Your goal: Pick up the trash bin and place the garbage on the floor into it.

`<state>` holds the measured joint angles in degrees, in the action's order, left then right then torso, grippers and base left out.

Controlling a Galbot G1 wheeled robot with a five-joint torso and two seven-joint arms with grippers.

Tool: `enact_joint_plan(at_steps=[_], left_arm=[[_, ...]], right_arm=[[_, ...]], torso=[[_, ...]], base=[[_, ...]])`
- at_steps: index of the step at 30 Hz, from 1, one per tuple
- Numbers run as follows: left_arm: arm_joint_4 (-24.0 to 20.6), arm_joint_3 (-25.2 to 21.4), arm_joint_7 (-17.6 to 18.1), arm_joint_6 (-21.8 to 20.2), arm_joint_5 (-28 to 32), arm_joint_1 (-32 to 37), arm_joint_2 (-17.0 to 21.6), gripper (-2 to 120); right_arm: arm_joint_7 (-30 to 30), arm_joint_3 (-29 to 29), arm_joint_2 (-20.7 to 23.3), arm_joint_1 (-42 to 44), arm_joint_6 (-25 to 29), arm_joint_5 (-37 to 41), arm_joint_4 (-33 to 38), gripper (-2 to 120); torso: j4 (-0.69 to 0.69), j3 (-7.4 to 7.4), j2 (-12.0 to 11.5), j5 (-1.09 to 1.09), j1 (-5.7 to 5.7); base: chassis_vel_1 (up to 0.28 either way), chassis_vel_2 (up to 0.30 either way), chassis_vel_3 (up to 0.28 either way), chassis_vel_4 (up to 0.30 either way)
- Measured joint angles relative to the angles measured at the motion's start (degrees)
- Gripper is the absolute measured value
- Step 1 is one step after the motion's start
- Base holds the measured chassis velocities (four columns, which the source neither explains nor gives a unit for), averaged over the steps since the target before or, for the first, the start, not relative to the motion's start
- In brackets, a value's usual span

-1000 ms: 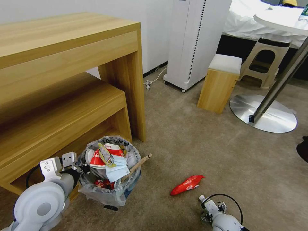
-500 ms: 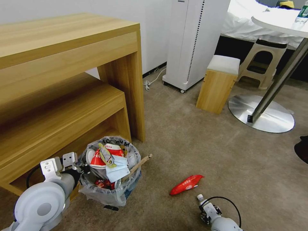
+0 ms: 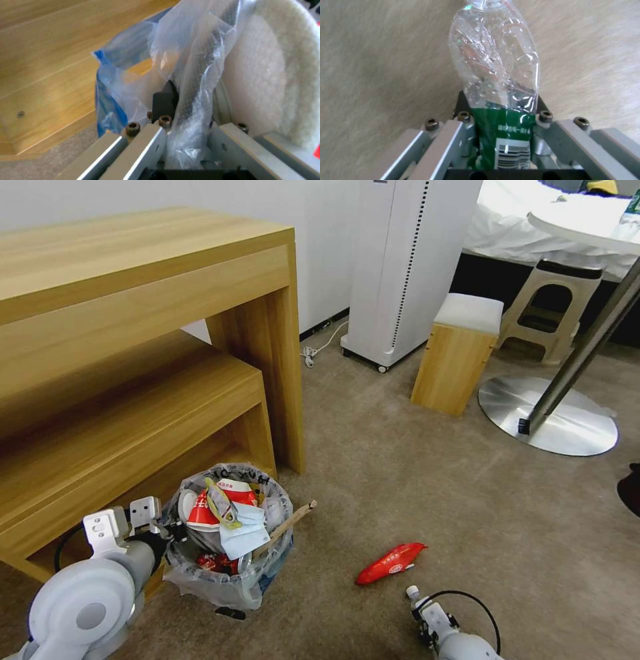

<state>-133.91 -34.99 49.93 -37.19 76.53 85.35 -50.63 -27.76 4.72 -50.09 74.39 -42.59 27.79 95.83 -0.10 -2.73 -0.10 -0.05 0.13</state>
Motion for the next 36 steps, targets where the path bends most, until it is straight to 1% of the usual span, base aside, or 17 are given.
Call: enact_joint_plan(at_steps=[2, 3, 5, 8, 14, 17, 20, 21, 23, 25, 26, 28, 29, 31, 32, 35, 36], left_arm=[[0.0, 0.2, 0.0, 0.0, 0.1, -0.1, 0.0, 0], [0.0, 0.2, -0.3, 0.0, 0.1, -0.1, 0.0, 0], [0.0, 0.2, -0.1, 0.0, 0.1, -0.2, 0.2, 0], [0.0, 0.2, -0.1, 0.0, 0.1, -0.2, 0.4, 0], [0.0, 0.3, 0.0, 0.0, 0.1, -0.3, 0.5, 0], [0.0, 0.6, 0.1, 0.0, 0.2, -0.3, 0.5, 0], [0.0, 1.4, 0.2, 0.0, 0.3, -0.3, 0.3, 0], [0.0, 1.4, 0.2, 0.0, 0.3, -0.3, 0.3, 0], [0.1, 1.7, 0.2, -0.1, 0.2, -0.3, 0.0, 0], [0.1, 1.8, 0.2, -0.1, 0.2, -0.3, 0.0, 0], [0.1, 1.8, 0.2, -0.1, 0.2, -0.3, 0.0, 0], [0.0, 1.8, 0.2, -0.1, 0.2, -0.1, 0.0, 0], [0.0, 1.8, 0.2, -0.1, 0.2, -0.1, 0.0, 0], [-0.1, 1.8, 0.3, -0.1, 0.1, 0.1, -0.1, 0], [-0.1, 1.8, 0.3, -0.1, 0.1, 0.1, -0.1, 0], [-0.5, 2.1, 0.3, -0.2, 0.0, 0.4, -0.3, 0], [-0.5, 2.1, 0.3, -0.2, 0.0, 0.4, -0.3, 0]], right_arm=[[-0.1, -0.4, 0.0, -0.1, 0.0, 0.0, 1.6, 16], [-0.4, -1.5, 0.1, -0.3, 0.0, 0.0, 3.3, 16], [-0.5, -3.5, 0.5, -0.5, 0.0, 0.2, 7.1, 16], [-0.5, -5.3, 1.1, -0.9, 0.1, 0.1, 10.4, 16], [-0.4, -7.6, 2.3, -1.7, 1.3, -0.3, 14.8, 16], [1.9, -8.8, 2.6, -2.1, 6.6, -1.7, 15.8, 16], [11.0, -10.4, 1.9, -4.4, 21.1, -5.0, 14.3, 16], [11.0, -10.4, 1.9, -4.4, 21.1, -5.0, 14.3, 16], [16.0, -10.6, 1.1, -6.4, 29.3, -4.0, 13.1, 16], [17.6, -10.5, 0.9, -7.0, 31.6, -3.2, 12.7, 16], [20.1, -10.4, 0.7, -7.8, 34.5, -2.0, 12.4, 15], [32.6, -8.6, 0.2, -10.8, 45.9, 3.6, 11.3, 15], [32.6, -8.6, 0.2, -10.8, 45.9, 3.6, 11.3, 15], [41.0, -6.3, -0.2, -13.2, 51.8, 7.8, 10.6, 15], [41.0, -6.3, -0.2, -13.2, 51.8, 7.8, 10.6, 15], [52.2, -1.1, -1.2, -18.0, 56.9, 16.0, 8.9, 15], [52.2, -1.1, -1.2, -18.0, 56.9, 16.0, 8.9, 15]], torso=[[-0.02, 0.00, 0.0, 0.00, 0.00], [-0.02, 0.01, 0.0, -0.26, 0.01], [-0.01, 0.03, 0.0, -0.03, 0.00], [0.01, 0.04, 0.0, -0.12, 0.00], [0.00, 0.04, 0.0, -0.09, -0.01], [-0.01, 0.04, 0.0, -0.09, -0.02], [-0.01, 0.05, 0.0, -0.09, -0.02], [-0.01, 0.05, 0.0, -0.09, -0.02], [0.00, 0.05, 0.0, -0.08, -0.02], [0.00, 0.05, 0.0, -0.08, -0.02], [0.00, 0.05, 0.0, -0.09, -0.02], [0.00, 0.05, 0.0, -0.08, -0.02], [0.00, 0.05, 0.0, -0.08, -0.02], [0.00, 0.05, 0.0, -0.08, -0.02], [0.00, 0.05, 0.0, -0.08, -0.02], [0.00, 0.05, 0.0, -0.07, -0.03], [0.00, 0.05, 0.0, -0.07, -0.03]], base=[[-0.073, -0.026, 0.030, -0.010], [0.000, 0.000, 0.000, 0.000], [0.000, 0.000, 0.000, 0.000], [0.000, 0.000, 0.000, 0.000], [0.000, 0.000, 0.000, 0.000], [0.000, 0.000, 0.000, 0.000], [0.000, 0.000, 0.000, 0.000], [0.000, 0.000, 0.000, 0.000], [0.000, 0.000, 0.000, 0.000], [0.000, 0.000, 0.000, 0.000], [0.000, 0.000, 0.000, 0.000], [0.000, 0.000, 0.000, 0.000], [0.000, 0.000, 0.000, 0.000], [0.000, 0.000, 0.000, 0.000], [0.000, 0.000, 0.000, 0.000], [0.000, 0.000, 0.000, 0.000], [0.000, 0.000, 0.000, 0.000]])
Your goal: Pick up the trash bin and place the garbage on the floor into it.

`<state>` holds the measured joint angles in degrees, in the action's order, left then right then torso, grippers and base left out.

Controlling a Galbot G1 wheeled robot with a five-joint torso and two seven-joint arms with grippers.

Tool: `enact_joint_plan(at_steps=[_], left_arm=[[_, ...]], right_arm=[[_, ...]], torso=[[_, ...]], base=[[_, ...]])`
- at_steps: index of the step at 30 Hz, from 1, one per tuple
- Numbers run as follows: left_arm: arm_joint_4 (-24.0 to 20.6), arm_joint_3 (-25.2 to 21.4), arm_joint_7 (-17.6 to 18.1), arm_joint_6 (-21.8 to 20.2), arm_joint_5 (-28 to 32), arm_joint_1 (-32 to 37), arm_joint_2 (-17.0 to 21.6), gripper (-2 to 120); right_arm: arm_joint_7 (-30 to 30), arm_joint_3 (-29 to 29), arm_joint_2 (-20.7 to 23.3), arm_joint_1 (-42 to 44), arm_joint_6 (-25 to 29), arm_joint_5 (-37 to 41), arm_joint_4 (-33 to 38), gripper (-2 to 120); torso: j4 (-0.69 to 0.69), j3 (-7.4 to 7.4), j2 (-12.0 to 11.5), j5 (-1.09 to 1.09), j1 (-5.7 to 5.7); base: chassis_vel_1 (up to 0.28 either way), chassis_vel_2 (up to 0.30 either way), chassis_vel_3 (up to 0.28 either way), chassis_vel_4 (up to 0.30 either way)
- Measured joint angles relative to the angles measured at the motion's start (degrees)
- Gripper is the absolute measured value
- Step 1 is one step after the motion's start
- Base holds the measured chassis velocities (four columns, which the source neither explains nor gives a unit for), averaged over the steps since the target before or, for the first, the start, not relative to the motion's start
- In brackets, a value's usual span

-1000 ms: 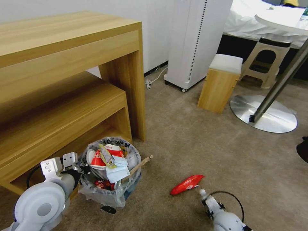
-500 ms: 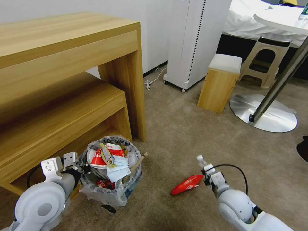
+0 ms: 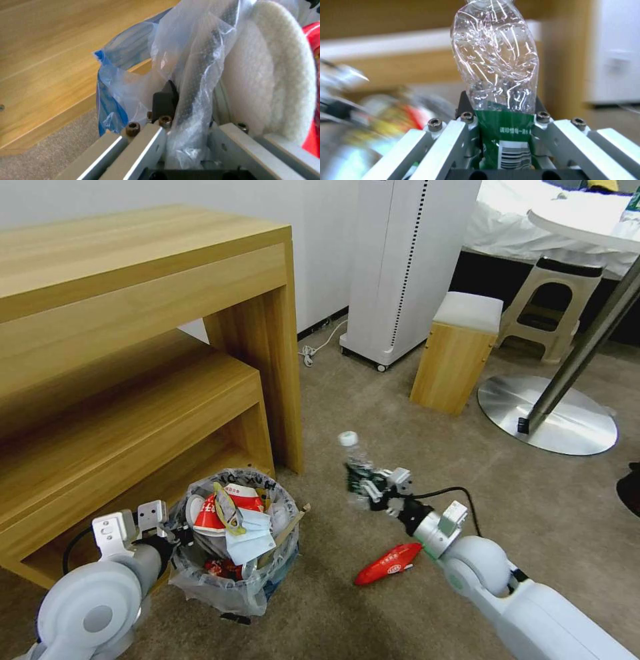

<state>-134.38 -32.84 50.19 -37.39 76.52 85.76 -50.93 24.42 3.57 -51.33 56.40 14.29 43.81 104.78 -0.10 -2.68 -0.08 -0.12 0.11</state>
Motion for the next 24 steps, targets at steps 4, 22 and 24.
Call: enact_joint_plan(at_steps=[4, 22, 24], left_arm=[[-0.5, 0.2, 0.0, -0.1, -0.1, 0.3, -0.1, 0], [-1.9, -0.9, 0.1, -0.1, 0.0, 0.9, -0.1, 0], [-2.1, -0.8, 0.1, -0.2, 0.1, 0.9, -0.2, 0]], right_arm=[[6.7, 5.1, -1.2, -5.2, 1.6, 6.2, -2.3, 15], [13.4, 17.7, -5.5, -19.9, 0.4, 10.5, -12.7, 32], [12.8, 18.3, -6.4, -20.2, 1.3, 10.0, -14.3, 42]], torso=[[0.00, 0.00, 0.0, -0.01, 0.00], [0.00, 0.00, 0.0, -0.01, 0.00], [0.00, 0.00, 0.0, -0.01, 0.00]], base=[[0.000, 0.000, 0.000, 0.000], [0.000, 0.000, 0.000, 0.000], [0.000, 0.000, 0.000, 0.000]])
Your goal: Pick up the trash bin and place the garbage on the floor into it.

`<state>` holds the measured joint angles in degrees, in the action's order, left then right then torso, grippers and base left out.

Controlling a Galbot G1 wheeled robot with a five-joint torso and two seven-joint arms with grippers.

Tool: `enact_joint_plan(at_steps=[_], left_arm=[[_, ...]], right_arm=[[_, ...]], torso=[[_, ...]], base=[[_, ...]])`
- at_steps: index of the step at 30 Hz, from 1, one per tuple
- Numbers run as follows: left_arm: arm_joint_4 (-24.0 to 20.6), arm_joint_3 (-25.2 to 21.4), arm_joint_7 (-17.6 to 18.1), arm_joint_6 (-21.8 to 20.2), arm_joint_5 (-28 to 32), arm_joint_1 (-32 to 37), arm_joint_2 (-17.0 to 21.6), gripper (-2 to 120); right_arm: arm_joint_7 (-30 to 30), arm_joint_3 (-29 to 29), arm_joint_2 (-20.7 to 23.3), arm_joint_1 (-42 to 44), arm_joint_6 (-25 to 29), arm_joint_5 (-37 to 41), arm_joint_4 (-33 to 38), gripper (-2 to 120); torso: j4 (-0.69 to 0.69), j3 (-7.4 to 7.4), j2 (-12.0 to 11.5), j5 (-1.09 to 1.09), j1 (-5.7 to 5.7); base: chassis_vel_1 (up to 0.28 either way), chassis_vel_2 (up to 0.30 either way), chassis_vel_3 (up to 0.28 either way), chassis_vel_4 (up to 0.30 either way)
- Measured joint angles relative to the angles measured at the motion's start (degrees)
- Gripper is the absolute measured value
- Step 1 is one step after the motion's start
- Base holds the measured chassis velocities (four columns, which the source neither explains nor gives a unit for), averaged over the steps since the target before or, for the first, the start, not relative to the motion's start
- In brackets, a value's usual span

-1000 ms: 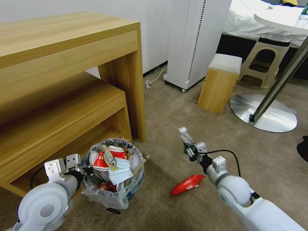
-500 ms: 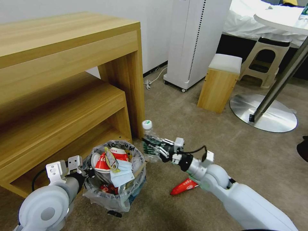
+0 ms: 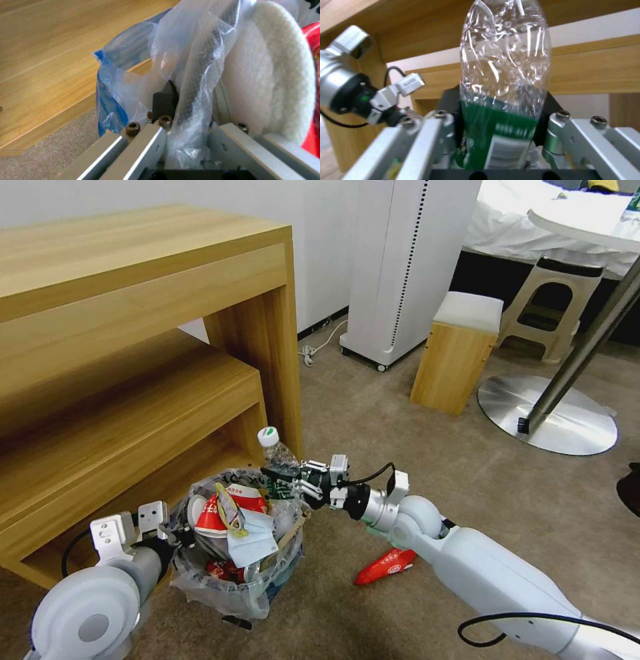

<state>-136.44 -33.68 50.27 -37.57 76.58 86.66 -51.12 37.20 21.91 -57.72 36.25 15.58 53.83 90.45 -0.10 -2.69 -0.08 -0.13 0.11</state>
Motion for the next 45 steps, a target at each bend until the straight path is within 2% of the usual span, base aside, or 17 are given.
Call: enact_joint_plan(at_steps=[1, 2, 4, 5, 7, 8, 11, 15, 16, 34, 45], left_arm=[[0.0, 0.0, 0.0, 0.0, 0.0, 0.0, 0.0, 0], [0.0, 0.0, 0.0, 0.0, 0.0, 0.0, 0.0, 0], [-0.1, 0.0, 0.0, 0.0, 0.1, -0.1, 0.0, 0], [-0.1, 0.0, 0.0, 0.0, 0.1, -0.1, 0.0, 0], [-0.1, 0.1, 0.0, 0.0, 0.1, -0.1, 0.0, 0], [-0.1, 0.1, 0.0, 0.0, 0.1, -0.1, 0.0, 0], [0.0, 0.2, -0.1, 0.0, 0.1, -0.2, -0.1, 0], [0.0, 0.2, -0.1, -0.1, 0.1, -0.2, -0.1, 0], [0.0, 0.2, -0.1, -0.1, 0.1, -0.2, -0.1, 0], [0.0, -0.3, -0.3, -0.1, 0.1, -0.1, 0.3, 0], [0.5, -0.1, -0.4, 0.0, 0.0, -0.4, 0.1, 0]], right_arm=[[-0.3, 0.1, -0.2, 0.0, 0.2, 0.0, -0.2, 47], [-0.3, 0.1, -0.2, 0.0, 0.2, 0.0, -0.2, 47], [-0.5, 0.3, -0.5, -0.1, 0.4, 0.0, -0.4, 58], [-0.5, 0.3, -0.5, -0.1, 0.4, 0.0, -0.4, 58], [-0.5, 0.3, -0.5, -0.2, 0.5, 0.0, -0.4, 68], [-0.5, 0.3, -0.5, -0.2, 0.5, 0.0, -0.4, 68], [-0.5, 0.4, -0.5, -0.5, 0.5, 0.0, -0.6, 82], [-0.5, 0.5, -0.5, -0.9, 0.5, 0.0, -0.6, 92], [-0.6, 0.6, -0.6, -1.3, 0.5, 0.1, -0.6, 98], [-0.8, 2.4, -3.0, -4.1, 0.9, 1.8, -2.1, 100], [-0.6, -1.3, -2.0, -2.6, 1.4, 3.2, 0.3, 100]], torso=[[0.00, 0.00, 0.0, 0.00, 0.00], [0.00, 0.00, 0.0, 0.00, 0.00], [0.00, 0.00, 0.0, 0.00, 0.00], [0.00, 0.00, 0.0, 0.00, 0.00], [0.00, 0.00, 0.0, 0.00, 0.00], [0.00, 0.00, 0.0, 0.00, 0.00], [0.00, 0.00, 0.0, 0.00, 0.00], [-0.01, 0.00, 0.0, 0.00, 0.00], [0.00, 0.00, 0.0, 0.00, 0.00], [0.00, 0.00, 0.0, -0.01, 0.00], [0.00, 0.00, 0.0, -0.01, 0.00]], base=[[0.000, 0.000, 0.000, 0.000], [0.000, 0.000, 0.000, 0.000], [0.000, 0.000, 0.000, 0.000], [0.000, 0.000, 0.000, 0.000], [0.000, 0.000, 0.000, 0.000], [0.000, 0.000, 0.000, 0.000], [0.000, 0.000, 0.000, 0.000], [0.000, 0.000, 0.000, 0.000], [0.000, 0.000, 0.000, 0.000], [0.000, 0.000, 0.000, 0.000], [0.000, 0.000, 0.000, 0.000]])
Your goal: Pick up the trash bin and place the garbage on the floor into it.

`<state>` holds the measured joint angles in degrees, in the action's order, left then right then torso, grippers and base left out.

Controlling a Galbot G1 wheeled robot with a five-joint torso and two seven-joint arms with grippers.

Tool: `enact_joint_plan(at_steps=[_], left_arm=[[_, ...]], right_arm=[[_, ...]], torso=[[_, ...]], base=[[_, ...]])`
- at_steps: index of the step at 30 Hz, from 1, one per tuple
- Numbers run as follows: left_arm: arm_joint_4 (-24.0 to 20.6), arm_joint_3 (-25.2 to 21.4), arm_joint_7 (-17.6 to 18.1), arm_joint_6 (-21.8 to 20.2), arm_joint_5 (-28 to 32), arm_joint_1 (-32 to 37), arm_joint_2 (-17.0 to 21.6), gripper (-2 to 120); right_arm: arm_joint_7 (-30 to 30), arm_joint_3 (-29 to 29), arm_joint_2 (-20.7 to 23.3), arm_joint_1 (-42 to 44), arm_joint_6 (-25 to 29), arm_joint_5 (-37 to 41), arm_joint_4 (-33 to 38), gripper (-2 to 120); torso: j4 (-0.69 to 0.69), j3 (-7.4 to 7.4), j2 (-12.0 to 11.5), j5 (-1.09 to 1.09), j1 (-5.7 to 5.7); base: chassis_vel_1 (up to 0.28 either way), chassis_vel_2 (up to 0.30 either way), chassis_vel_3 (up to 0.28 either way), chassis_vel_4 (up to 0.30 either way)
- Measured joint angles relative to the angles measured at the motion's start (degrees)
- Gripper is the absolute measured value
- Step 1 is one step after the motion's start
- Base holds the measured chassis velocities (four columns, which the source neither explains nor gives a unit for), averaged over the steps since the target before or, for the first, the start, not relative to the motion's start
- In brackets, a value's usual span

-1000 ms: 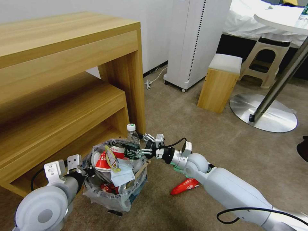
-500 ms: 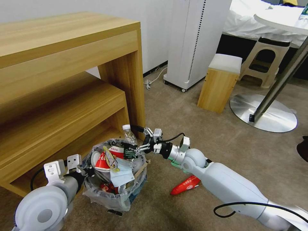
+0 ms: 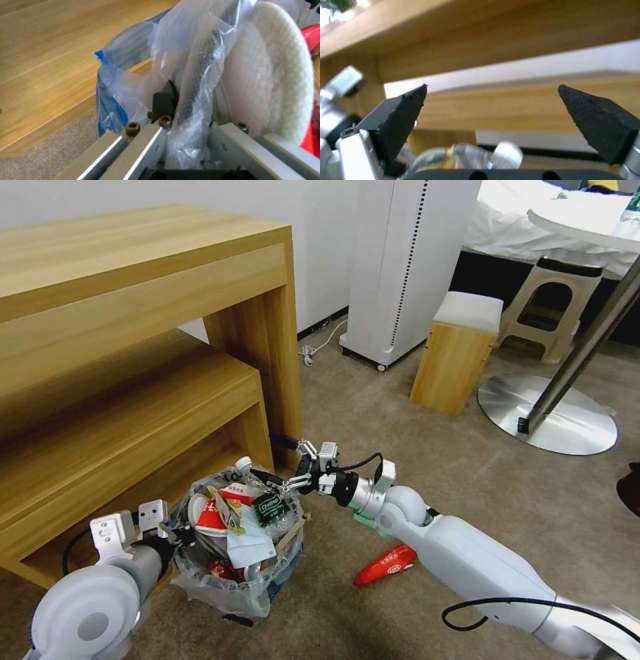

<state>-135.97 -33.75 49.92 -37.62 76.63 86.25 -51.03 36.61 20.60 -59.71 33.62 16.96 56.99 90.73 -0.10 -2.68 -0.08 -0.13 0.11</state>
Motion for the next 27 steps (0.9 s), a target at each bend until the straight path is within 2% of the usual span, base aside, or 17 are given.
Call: enact_joint_plan(at_steps=[4, 5, 6, 8, 9, 10, 12, 13, 16, 18, 19, 20, 22, 23, 24, 26, 27], left_arm=[[0.0, 0.0, 0.0, 0.0, 0.0, -0.1, 0.2, 0], [0.0, 0.0, 0.0, 0.0, 0.1, -0.2, 0.4, 0], [0.0, 0.0, 0.0, 0.0, 0.1, -0.2, 0.4, 0], [0.2, -0.3, 0.1, 0.0, 0.3, -0.2, 0.9, 0], [0.2, -0.3, 0.1, 0.0, 0.3, -0.2, 0.9, 0], [0.3, -0.3, 0.2, 0.0, 0.4, -0.3, 1.0, 0], [0.4, -0.4, 0.2, 0.0, 0.4, -0.3, 1.1, 0], [0.4, -0.4, 0.2, 0.0, 0.4, -0.3, 1.1, 0], [0.4, -0.6, 0.2, 0.0, 0.2, 0.0, 0.6, 0], [0.0, -1.0, 0.2, 0.0, -0.1, 0.5, 0.1, 0], [-0.2, -1.0, 0.3, 0.1, -0.3, 0.5, -0.1, 0], [-0.2, -1.0, 0.3, 0.1, -0.3, 0.5, -0.1, 0], [-0.5, -1.0, 0.4, 0.1, -0.3, 0.5, -0.3, 0], [-0.7, -1.0, 0.4, 0.1, -0.4, 0.6, -0.4, 0], [-0.7, -1.0, 0.4, 0.1, -0.4, 0.6, -0.4, 0], [-0.9, -1.4, 0.4, 0.1, -0.6, 1.1, -0.7, 0], [-0.9, -1.4, 0.4, 0.1, -0.6, 1.1, -0.7, 0]], right_arm=[[-3.2, -3.8, 1.2, 1.1, -1.4, 0.7, 2.7, 100], [-9.7, -6.5, 2.8, 2.4, -4.3, -1.1, 5.3, 100], [-9.7, -6.5, 2.8, 2.4, -4.3, -1.1, 5.3, 100], [-21.8, -11.1, 6.2, 5.3, -11.7, -6.1, 10.4, 100], [-21.8, -11.1, 6.2, 5.3, -11.7, -6.1, 10.4, 100], [-26.7, -13.1, 8.0, 7.1, -15.7, -8.0, 12.5, 100], [-31.8, -16.0, 10.5, 10.5, -20.6, -9.7, 14.9, 100], [-31.8, -16.0, 10.5, 10.5, -20.6, -9.7, 14.9, 100], [-33.8, -18.3, 14.3, 15.0, -24.8, -12.9, 16.3, 100], [-32.6, -18.0, 15.8, 16.3, -27.2, -15.4, 16.3, 100], [-30.0, -17.3, 16.8, 17.0, -28.7, -17.3, 16.0, 100], [-30.0, -17.3, 16.8, 17.0, -28.7, -17.3, 16.0, 100], [-25.1, -16.3, 17.5, 17.1, -28.2, -20.2, 14.3, 100], [-16.1, -15.4, 17.7, 16.5, -25.5, -23.7, 10.8, 100], [-16.1, -15.4, 17.7, 16.5, -25.5, -23.7, 10.8, 100], [3.2, -15.2, 16.6, 13.8, -18.0, -29.4, 2.4, 100], [3.2, -15.2, 16.6, 13.8, -18.0, -29.4, 2.4, 100]], torso=[[0.01, 0.00, 0.0, 0.00, 0.00], [0.01, 0.00, 0.0, 0.00, 0.00], [0.01, 0.00, 0.0, 0.00, 0.00], [0.00, 0.00, 0.0, 0.00, 0.00], [0.00, 0.00, 0.0, 0.00, 0.00], [0.00, 0.00, 0.0, -0.01, 0.00], [-0.01, 0.00, 0.0, 0.00, 0.00], [-0.01, 0.00, 0.0, 0.00, 0.00], [-0.04, 0.01, 0.0, -0.01, -0.01], [-0.01, 0.00, 0.0, -0.02, -0.01], [0.00, 0.01, 0.0, -0.01, -0.01], [0.00, 0.01, 0.0, -0.01, -0.01], [0.01, 0.01, 0.0, 0.00, -0.01], [-0.01, 0.01, 0.0, -0.01, -0.01], [-0.01, 0.01, 0.0, -0.01, -0.01], [0.00, 0.00, 0.0, -0.02, -0.01], [0.00, 0.00, 0.0, -0.02, -0.01]], base=[[0.000, 0.000, 0.000, 0.000], [0.000, 0.000, 0.000, 0.000], [0.000, 0.000, 0.000, 0.000], [0.000, 0.000, 0.000, 0.000], [0.000, 0.000, 0.000, 0.000], [0.000, 0.000, 0.000, 0.000], [0.000, 0.000, 0.000, 0.000], [0.000, 0.000, 0.000, 0.000], [0.000, 0.000, 0.000, 0.000], [0.000, 0.000, 0.000, 0.000], [0.000, 0.000, 0.000, 0.000], [0.000, 0.000, 0.000, 0.000], [0.000, 0.000, 0.000, 0.000], [0.000, 0.000, 0.000, 0.000], [0.000, 0.000, 0.000, 0.000], [0.000, 0.000, 0.000, 0.000], [0.000, 0.000, 0.000, 0.000]])
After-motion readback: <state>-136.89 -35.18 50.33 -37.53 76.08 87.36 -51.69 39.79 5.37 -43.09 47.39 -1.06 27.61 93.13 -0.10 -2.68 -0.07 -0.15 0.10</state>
